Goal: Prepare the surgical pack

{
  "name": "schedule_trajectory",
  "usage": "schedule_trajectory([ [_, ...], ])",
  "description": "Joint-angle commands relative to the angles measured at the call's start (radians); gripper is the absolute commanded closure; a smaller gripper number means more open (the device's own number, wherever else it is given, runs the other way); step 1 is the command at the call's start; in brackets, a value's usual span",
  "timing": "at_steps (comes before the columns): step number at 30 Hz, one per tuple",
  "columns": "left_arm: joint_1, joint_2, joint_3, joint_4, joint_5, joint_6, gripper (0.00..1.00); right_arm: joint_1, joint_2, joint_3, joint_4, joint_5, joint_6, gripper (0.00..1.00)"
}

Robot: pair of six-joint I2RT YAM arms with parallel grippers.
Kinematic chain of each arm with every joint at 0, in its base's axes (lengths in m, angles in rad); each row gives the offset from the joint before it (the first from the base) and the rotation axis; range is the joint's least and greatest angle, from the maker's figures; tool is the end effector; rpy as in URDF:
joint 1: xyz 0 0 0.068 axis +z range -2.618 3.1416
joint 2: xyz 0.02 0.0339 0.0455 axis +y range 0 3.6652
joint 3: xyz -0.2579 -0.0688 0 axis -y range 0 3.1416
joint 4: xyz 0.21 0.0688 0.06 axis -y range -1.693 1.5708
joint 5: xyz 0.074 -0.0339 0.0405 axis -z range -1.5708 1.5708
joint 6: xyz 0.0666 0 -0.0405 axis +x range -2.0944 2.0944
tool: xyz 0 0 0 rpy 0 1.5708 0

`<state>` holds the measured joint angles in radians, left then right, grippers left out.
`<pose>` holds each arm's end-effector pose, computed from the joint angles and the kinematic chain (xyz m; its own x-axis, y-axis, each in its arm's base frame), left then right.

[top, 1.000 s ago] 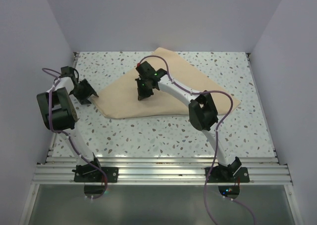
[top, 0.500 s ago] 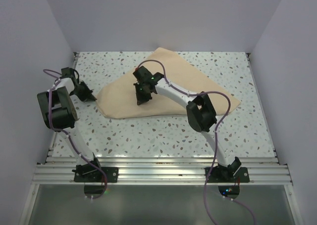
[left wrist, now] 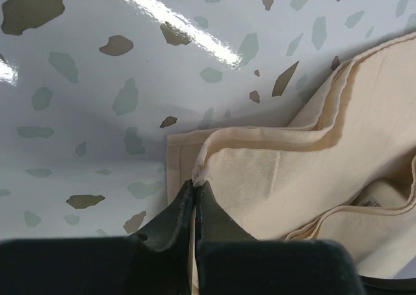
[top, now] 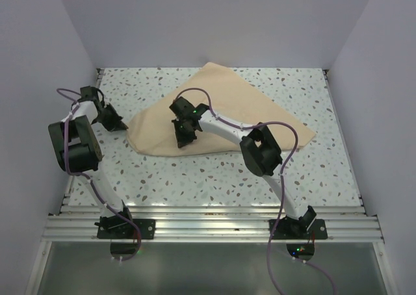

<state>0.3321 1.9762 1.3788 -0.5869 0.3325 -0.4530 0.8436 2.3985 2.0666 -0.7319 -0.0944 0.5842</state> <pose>0.3670 0.1036 0.1551 -0.7033 -0.6802 -0.2066 -0.5557 0.7074 -0.4368 0.3251 0.3748 0.1536 -0.9117 -0.1986 -0.3596 -0.3252 0.8837 0.3365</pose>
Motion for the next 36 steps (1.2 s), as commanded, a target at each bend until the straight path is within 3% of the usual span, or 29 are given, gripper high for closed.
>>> schedule_trajectory([
  [1,-0.016,-0.065,0.045,-0.007,0.042,-0.004,1.0,0.008,-0.081,0.003,0.005,0.041,-0.009,1.0],
  [15,-0.034,-0.102,0.025,-0.007,0.051,-0.015,1.0,-0.006,-0.099,0.136,-0.049,0.114,-0.119,1.0],
  [23,-0.034,-0.102,0.014,-0.01,0.063,-0.018,1.0,-0.135,-0.059,0.204,0.048,0.176,-0.164,1.0],
  [29,-0.038,-0.105,0.0,-0.004,0.072,-0.021,1.0,-0.222,0.036,0.294,0.086,0.162,-0.198,1.0],
  [33,-0.038,-0.109,0.006,-0.001,0.074,-0.027,1.0,-0.235,0.126,0.417,0.08,0.147,-0.218,1.0],
  [36,-0.038,-0.109,0.014,-0.004,0.082,-0.027,1.0,-0.235,0.151,0.415,0.08,0.171,-0.219,1.0],
])
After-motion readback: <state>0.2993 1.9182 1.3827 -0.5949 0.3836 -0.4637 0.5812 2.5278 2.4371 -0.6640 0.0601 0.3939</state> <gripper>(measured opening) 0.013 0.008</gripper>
